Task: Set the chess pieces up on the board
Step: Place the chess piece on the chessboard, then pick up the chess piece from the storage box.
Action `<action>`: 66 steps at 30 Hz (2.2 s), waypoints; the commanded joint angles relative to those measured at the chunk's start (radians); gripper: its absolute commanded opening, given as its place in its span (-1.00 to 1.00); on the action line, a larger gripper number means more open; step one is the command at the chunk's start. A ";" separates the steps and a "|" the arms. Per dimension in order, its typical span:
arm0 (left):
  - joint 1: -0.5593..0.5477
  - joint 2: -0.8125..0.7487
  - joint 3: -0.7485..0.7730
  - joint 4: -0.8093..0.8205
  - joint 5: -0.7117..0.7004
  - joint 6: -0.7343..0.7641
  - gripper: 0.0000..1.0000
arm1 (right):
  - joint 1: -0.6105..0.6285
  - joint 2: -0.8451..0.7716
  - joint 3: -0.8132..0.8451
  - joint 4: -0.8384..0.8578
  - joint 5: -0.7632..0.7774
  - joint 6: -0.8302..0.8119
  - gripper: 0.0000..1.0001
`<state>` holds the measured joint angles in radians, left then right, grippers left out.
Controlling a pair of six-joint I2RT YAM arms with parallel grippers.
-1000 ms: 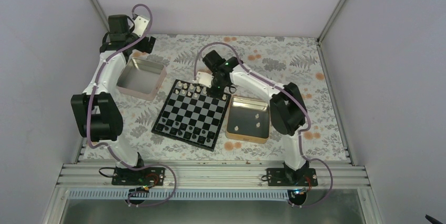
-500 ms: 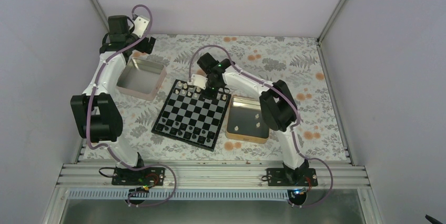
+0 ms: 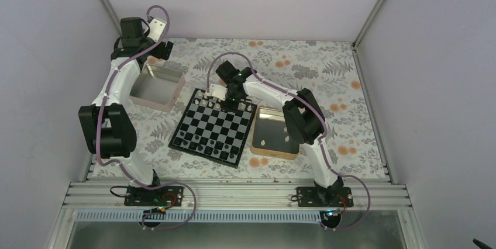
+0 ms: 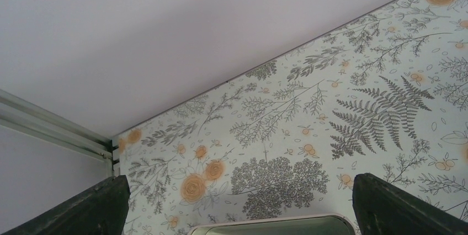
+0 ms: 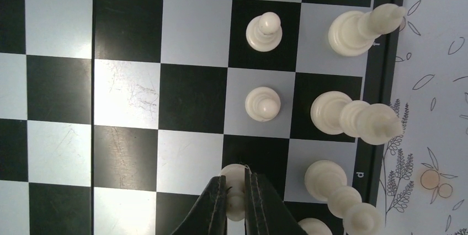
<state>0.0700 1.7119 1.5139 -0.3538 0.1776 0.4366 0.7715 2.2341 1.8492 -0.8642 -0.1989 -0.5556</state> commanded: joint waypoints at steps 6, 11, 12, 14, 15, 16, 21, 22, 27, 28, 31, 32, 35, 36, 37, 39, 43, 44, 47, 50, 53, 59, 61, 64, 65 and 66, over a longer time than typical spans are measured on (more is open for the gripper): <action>0.005 -0.031 -0.013 0.013 0.032 0.005 1.00 | 0.007 0.024 0.013 0.029 0.011 0.013 -0.89; 0.005 -0.038 -0.014 0.011 0.039 0.007 1.00 | 0.006 0.025 0.012 0.037 0.017 0.016 -0.89; 0.005 -0.039 -0.015 0.009 0.041 0.007 1.00 | 0.006 0.024 0.012 0.039 0.020 0.016 -0.89; 0.005 -0.040 -0.014 0.008 0.045 0.006 1.00 | 0.006 0.026 0.012 0.042 0.026 0.017 -0.89; 0.005 -0.040 -0.013 0.007 0.046 0.006 1.00 | 0.005 0.027 0.012 0.042 0.029 0.019 -0.89; 0.004 -0.040 -0.014 0.006 0.047 0.005 1.00 | 0.006 0.028 0.012 0.042 0.033 0.019 -0.89; 0.004 -0.043 -0.012 0.002 0.053 0.005 1.00 | 0.005 0.029 0.003 0.041 0.039 0.021 -0.88; 0.005 -0.044 -0.013 0.002 0.054 0.005 1.00 | 0.005 0.027 0.000 0.042 0.041 0.021 -0.88; 0.005 -0.049 -0.010 -0.004 0.066 0.007 1.00 | 0.004 0.025 -0.006 0.044 0.039 0.025 -0.79; 0.005 -0.049 -0.010 -0.005 0.068 0.007 1.00 | 0.004 0.024 -0.006 0.044 0.039 0.026 -0.76; 0.005 -0.049 -0.010 -0.006 0.071 0.007 1.00 | 0.003 0.020 -0.008 0.045 0.039 0.029 -0.70; 0.005 -0.050 -0.010 -0.006 0.072 0.007 1.00 | 0.005 0.019 -0.006 0.045 0.040 0.029 -0.68; 0.005 -0.053 -0.010 -0.009 0.077 0.008 1.00 | 0.004 0.008 -0.007 0.046 0.042 0.030 -0.61; 0.005 -0.055 -0.011 -0.009 0.078 0.008 1.00 | 0.003 0.003 -0.007 0.044 0.042 0.030 -0.61; 0.005 -0.056 -0.012 -0.009 0.080 0.008 1.00 | 0.003 0.000 -0.007 0.042 0.040 0.031 -0.60; 0.005 -0.059 -0.012 -0.008 0.080 0.008 1.00 | 0.003 -0.011 -0.006 0.038 0.042 0.031 -0.60; 0.004 -0.064 -0.011 -0.008 0.081 0.007 1.00 | 0.004 -0.079 -0.014 0.020 0.022 0.025 -0.61; 0.004 -0.065 -0.009 -0.007 0.079 0.008 1.00 | 0.005 -0.106 -0.014 0.009 0.017 0.021 -0.60; 0.004 -0.070 -0.010 -0.003 0.071 0.008 1.00 | -0.001 -0.202 -0.042 -0.019 0.044 0.021 -0.56; 0.005 -0.073 -0.013 0.000 0.058 0.011 1.00 | -0.037 -0.307 -0.126 -0.055 0.076 0.034 -0.51; 0.005 -0.071 -0.013 0.000 0.053 0.012 1.00 | -0.087 -0.424 -0.268 -0.071 0.117 0.027 -0.40; 0.005 -0.062 -0.011 0.001 0.047 0.011 1.00 | -0.225 -0.659 -0.593 -0.041 0.182 0.006 -0.27; 0.005 -0.058 -0.011 0.002 0.045 0.010 1.00 | -0.244 -0.707 -0.670 -0.041 0.170 0.000 -0.21; 0.005 -0.046 -0.007 0.002 0.048 0.010 1.00 | -0.241 -0.744 -0.734 -0.041 0.119 -0.001 -0.20; 0.005 -0.041 -0.005 -0.001 0.051 0.008 1.00 | -0.234 -0.743 -0.745 -0.042 0.101 0.005 -0.19; 0.004 -0.038 -0.001 -0.002 0.053 0.007 1.00 | -0.223 -0.740 -0.754 -0.045 0.091 0.011 -0.19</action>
<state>0.0700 1.6688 1.5066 -0.3683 0.2211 0.4370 0.5182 1.5238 1.1336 -0.9142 -0.0467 -0.5488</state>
